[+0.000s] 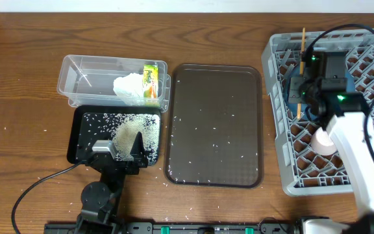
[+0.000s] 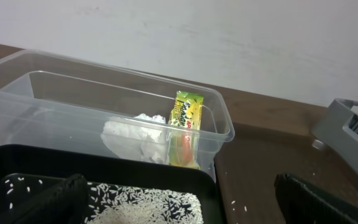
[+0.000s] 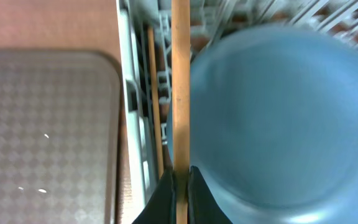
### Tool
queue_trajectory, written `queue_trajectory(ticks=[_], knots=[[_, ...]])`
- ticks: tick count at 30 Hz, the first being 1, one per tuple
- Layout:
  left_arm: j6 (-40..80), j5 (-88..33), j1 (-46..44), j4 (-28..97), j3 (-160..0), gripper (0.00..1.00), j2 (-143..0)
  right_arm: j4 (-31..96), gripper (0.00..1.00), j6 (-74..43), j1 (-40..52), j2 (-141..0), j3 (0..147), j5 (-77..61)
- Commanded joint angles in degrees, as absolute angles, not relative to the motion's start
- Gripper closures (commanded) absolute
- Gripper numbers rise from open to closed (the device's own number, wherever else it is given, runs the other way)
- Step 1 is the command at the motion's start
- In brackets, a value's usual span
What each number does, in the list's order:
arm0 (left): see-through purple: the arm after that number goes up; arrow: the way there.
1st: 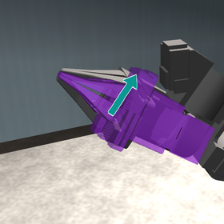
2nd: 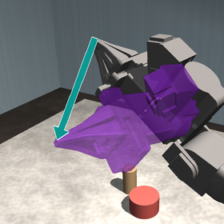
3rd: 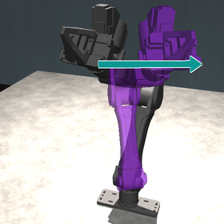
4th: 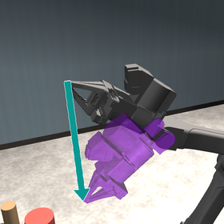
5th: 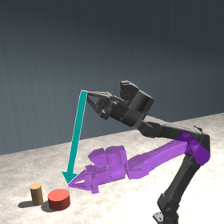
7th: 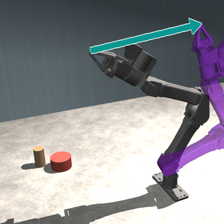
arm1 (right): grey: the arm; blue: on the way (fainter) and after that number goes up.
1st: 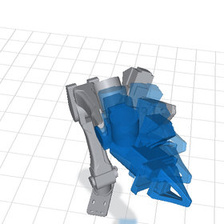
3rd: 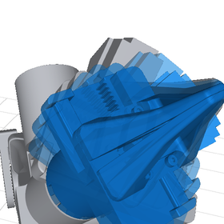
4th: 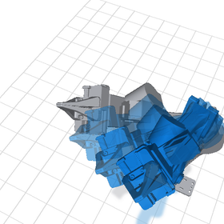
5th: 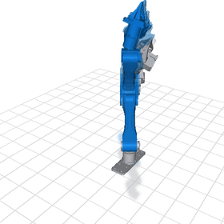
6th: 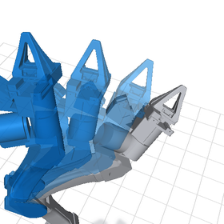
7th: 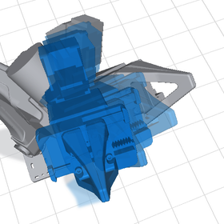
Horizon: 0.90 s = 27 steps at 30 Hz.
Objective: Sort waste into correct bins and load items into the dishwasher rack
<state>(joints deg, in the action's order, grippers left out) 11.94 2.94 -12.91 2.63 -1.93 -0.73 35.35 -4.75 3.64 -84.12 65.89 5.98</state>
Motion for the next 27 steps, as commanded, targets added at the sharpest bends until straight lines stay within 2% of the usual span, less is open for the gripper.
queue_trajectory(ticks=[1, 3, 6, 8, 10, 15, 16, 17, 23, 25, 27], knots=[[11.6, 3.0, -13.0, 3.7, -0.2, 0.02, -0.3, 36.1, 0.96, -3.1, 3.4, -88.2, 65.5, 5.3], [11.6, 3.0, -13.0, 3.7, -0.2, 0.02, -0.3, 36.6, 0.87, -3.1, 3.4, -88.8, 65.6, 2.7], [11.6, 3.0, -13.0, 3.8, -0.2, 0.02, -0.3, 37.2, 0.64, -3.2, 3.4, -86.5, 65.7, -2.8], [11.6, 3.0, -13.0, 3.7, -0.2, 0.02, -0.3, 38.1, 0.42, -4.1, 3.4, -83.6, 65.7, -5.7], [11.6, 3.0, -13.0, 3.8, -0.2, 0.02, -0.3, 40.2, 0.39, -6.0, 3.4, -79.7, 65.7, -7.3], [11.6, 3.0, -13.0, 3.7, -0.2, 0.02, -0.3, 47.5, 0.38, -6.6, 5.1, -69.1, 65.7, -16.2], [11.6, 3.0, -13.0, 3.7, -0.2, 0.02, -0.3, 49.0, 0.13, -6.7, 5.8, -67.0, 65.7, -18.1], [11.6, 3.0, -13.0, 3.8, -0.2, 0.02, -0.3, 50.2, 0.01, -7.2, 6.5, -65.1, 65.7, -19.6], [11.6, 3.0, -13.0, 3.7, -0.2, 0.02, -0.3, 54.9, 0.01, -13.2, 9.8, -57.1, 65.7, -26.4], [11.6, 3.0, -13.0, 3.7, -0.2, 0.02, -0.3, 59.0, 0.01, -13.1, 9.8, -55.4, 65.7, -25.9], [11.6, 3.0, -13.0, 3.8, -0.2, 0.02, -0.3, 63.9, 0.01, -17.8, 9.8, -54.1, 65.7, -28.8]])
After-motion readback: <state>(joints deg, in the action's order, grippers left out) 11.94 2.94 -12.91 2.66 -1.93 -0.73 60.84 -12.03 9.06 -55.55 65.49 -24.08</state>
